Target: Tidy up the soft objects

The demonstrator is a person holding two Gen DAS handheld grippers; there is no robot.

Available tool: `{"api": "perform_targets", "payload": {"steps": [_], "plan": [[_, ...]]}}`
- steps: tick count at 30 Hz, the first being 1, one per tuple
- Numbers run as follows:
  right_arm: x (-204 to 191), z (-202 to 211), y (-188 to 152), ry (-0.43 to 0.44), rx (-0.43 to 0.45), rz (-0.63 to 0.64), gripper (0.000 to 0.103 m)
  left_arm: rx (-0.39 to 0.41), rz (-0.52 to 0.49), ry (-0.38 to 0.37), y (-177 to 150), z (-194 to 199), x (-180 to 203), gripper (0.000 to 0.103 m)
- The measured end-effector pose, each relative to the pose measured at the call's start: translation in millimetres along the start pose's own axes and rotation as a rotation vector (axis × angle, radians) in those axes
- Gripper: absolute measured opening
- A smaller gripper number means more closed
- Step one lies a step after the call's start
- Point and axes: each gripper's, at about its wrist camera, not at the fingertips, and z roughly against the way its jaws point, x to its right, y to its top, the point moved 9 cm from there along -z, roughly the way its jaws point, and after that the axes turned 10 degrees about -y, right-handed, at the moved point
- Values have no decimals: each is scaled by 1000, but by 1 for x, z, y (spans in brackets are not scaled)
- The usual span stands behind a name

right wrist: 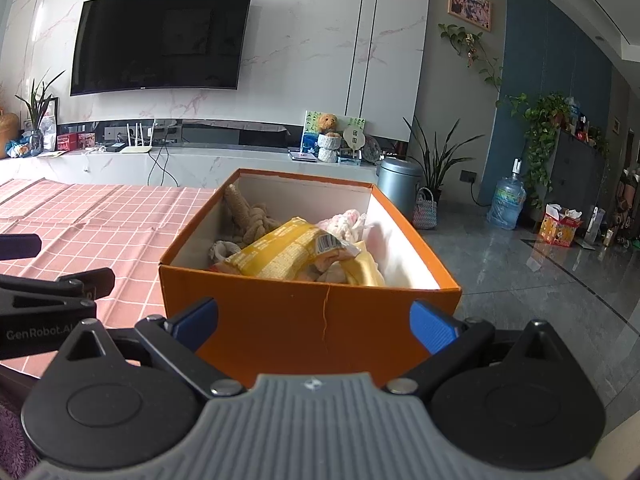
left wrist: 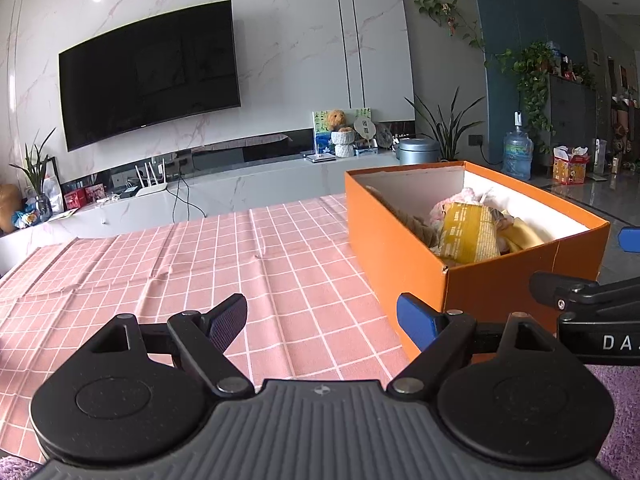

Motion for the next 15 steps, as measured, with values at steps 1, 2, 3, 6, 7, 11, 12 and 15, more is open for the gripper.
{"api": "perform_targets", "payload": {"steps": [1, 2, 3, 6, 7, 11, 12, 15], "plan": [[0, 0, 0, 0, 0, 0, 100, -2, -1, 0, 0, 1, 0, 99], [0, 1, 0, 1, 1, 1, 100, -2, -2, -1, 0, 2, 0, 99], [0, 1, 0, 1, 1, 1, 100, -2, -1, -2, 0, 1, 0, 99], [-2, -1, 2, 3, 2, 2, 100, -2, 3, 4, 1, 2, -1, 99], [-1, -1, 2, 3, 2, 2, 100, -2, 5, 4, 1, 2, -1, 99], [-2, -1, 1, 5, 0, 2, 100, -2, 14, 5, 2, 3, -2, 99], [-2, -1, 1, 5, -2, 3, 100, -2, 15, 5, 3, 3, -2, 99], [-3, -1, 0, 6, -5, 3, 100, -5, 17, 4, 3, 3, -2, 99]]}}
